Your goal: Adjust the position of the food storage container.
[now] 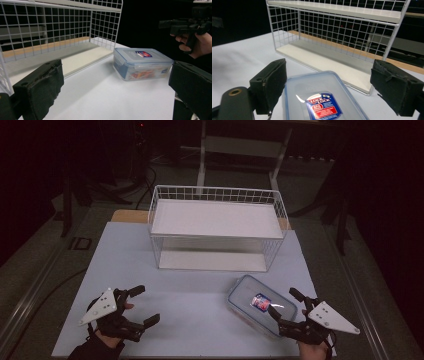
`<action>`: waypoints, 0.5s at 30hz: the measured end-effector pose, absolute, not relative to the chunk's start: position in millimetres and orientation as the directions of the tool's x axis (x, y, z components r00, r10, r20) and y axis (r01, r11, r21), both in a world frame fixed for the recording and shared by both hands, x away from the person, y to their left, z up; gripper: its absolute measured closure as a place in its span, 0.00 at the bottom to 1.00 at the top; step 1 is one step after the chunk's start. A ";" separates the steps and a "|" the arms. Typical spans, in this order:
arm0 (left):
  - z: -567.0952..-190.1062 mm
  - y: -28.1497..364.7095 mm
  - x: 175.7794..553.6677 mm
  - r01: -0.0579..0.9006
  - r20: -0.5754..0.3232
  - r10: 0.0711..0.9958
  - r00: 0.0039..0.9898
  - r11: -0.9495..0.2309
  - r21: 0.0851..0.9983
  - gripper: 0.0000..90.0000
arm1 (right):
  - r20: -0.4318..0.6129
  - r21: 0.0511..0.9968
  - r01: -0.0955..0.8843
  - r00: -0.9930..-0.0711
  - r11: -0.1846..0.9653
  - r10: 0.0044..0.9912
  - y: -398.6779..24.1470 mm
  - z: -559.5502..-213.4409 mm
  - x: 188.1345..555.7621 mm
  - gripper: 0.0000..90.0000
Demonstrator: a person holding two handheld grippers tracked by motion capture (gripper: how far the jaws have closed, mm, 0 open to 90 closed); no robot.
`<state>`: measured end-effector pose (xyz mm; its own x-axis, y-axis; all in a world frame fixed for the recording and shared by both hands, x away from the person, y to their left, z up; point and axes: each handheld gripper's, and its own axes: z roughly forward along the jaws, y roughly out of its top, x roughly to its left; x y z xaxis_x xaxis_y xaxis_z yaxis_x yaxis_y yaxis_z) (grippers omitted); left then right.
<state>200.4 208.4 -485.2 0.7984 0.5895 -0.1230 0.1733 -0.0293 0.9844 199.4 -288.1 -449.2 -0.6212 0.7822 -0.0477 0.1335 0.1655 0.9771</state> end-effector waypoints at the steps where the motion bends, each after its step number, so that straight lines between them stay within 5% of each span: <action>1: -485.8 208.0 200.6 0.175 -0.124 0.587 0.800 -0.031 0.984 0.00 | -0.048 0.977 0.133 -0.621 0.166 0.782 -288.1 -449.2 199.4 0.15; 15: -484.7 204.6 199.8 0.158 -0.104 0.575 0.812 -0.044 0.987 0.00 | 0.005 0.956 0.234 -0.619 0.178 0.786 -294.0 -436.7 200.5 0.20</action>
